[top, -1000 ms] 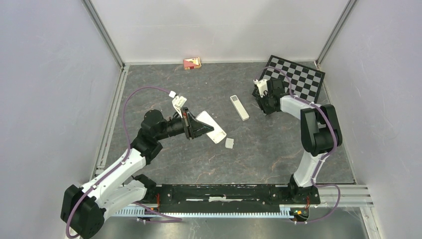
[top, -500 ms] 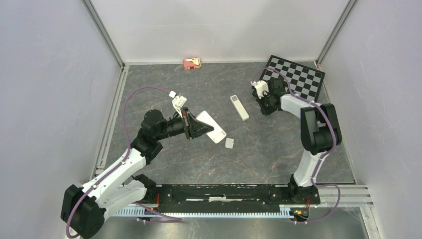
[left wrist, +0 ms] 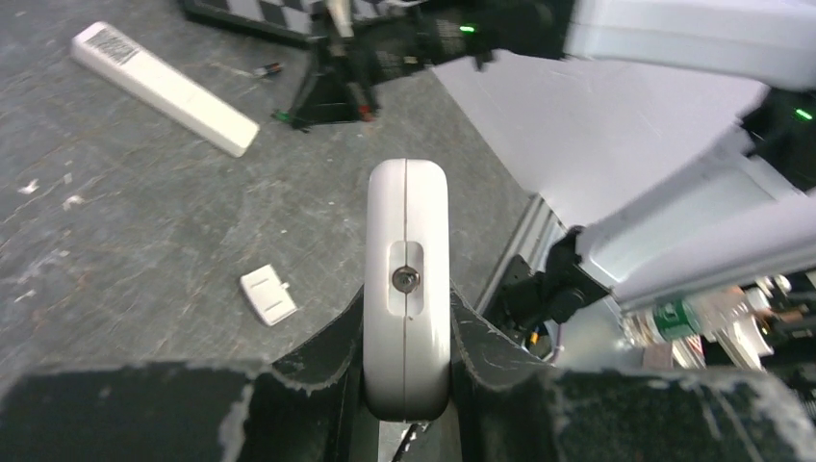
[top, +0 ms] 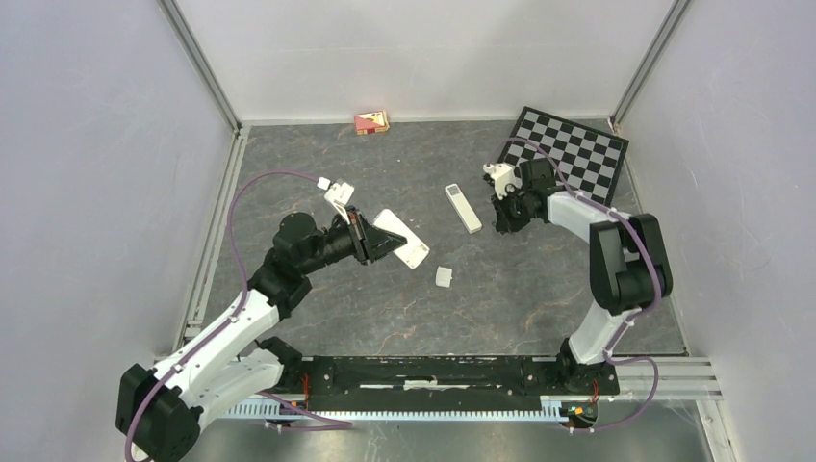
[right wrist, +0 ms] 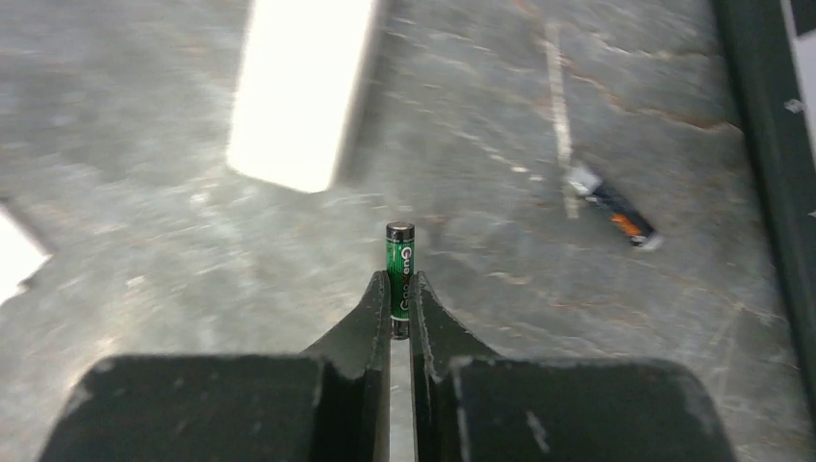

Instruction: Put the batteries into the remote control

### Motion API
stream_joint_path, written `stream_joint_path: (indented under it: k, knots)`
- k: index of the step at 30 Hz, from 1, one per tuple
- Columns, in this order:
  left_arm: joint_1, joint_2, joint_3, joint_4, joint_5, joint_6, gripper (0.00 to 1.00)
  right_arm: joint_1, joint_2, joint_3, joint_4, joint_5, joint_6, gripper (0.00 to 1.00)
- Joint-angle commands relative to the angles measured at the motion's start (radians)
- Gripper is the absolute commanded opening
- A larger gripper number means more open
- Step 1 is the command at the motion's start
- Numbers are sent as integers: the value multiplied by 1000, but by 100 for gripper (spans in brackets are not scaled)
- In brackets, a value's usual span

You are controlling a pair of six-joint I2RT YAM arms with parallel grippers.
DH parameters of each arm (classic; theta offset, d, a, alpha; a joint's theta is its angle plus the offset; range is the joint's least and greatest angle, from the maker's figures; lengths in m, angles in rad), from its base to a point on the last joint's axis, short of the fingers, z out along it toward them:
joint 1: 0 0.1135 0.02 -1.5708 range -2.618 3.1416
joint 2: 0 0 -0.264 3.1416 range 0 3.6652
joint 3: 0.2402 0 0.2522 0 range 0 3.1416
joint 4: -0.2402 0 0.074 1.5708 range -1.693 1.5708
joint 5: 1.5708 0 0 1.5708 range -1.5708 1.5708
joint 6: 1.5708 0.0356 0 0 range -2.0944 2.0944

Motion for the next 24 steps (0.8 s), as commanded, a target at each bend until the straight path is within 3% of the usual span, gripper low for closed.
stream_joint_path:
  k: [1, 7, 17, 24]
  knots:
    - [6, 34, 64, -110, -140, -13, 2, 29, -174, -58, 68, -272, -26, 0]
    - [9, 159, 108, -129, -23, -81, 2, 96, -329, -79, 70, -385, -63, 0]
    - [9, 260, 177, -162, 227, 5, 2, 231, -517, -125, 26, -583, -184, 0]
    - [11, 350, 202, -132, 419, 10, 2, 260, -635, -154, 21, -625, -211, 0]
